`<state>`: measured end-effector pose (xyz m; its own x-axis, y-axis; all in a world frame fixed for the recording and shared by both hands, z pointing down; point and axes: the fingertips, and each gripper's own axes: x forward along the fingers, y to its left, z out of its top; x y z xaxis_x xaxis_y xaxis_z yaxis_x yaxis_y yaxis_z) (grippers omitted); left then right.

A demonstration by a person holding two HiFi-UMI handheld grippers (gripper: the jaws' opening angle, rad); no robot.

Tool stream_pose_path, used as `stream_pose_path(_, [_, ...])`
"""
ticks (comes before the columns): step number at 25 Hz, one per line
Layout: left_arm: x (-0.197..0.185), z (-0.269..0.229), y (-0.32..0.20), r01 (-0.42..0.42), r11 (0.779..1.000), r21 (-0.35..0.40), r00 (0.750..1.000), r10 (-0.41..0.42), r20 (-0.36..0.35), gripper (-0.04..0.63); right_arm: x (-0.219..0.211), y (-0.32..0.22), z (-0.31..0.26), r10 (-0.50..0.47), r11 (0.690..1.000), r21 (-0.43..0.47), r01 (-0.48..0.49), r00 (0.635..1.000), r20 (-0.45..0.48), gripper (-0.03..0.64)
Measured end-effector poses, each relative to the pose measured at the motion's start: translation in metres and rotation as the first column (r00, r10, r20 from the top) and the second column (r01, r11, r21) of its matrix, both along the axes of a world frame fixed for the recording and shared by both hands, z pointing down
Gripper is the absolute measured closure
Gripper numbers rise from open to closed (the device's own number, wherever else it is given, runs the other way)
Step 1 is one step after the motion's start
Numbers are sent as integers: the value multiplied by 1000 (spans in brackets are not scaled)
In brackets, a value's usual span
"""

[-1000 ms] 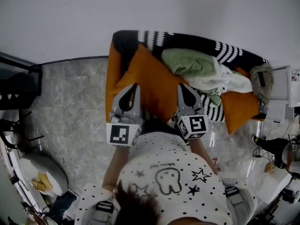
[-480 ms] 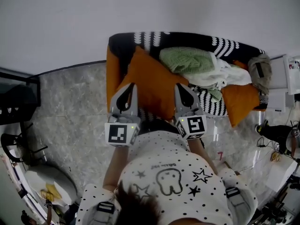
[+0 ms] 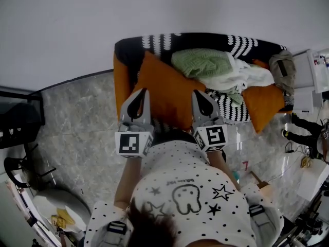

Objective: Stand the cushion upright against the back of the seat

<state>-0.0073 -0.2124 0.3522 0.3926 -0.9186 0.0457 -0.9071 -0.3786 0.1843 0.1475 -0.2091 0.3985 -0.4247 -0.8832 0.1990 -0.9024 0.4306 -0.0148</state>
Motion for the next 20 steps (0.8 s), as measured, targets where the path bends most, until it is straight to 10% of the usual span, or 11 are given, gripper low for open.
stream_pose_path(20, [-3, 99, -61, -88, 973, -212, 986, 115, 119, 439, 2, 2, 19, 31, 998, -52, -32, 999, -11, 621])
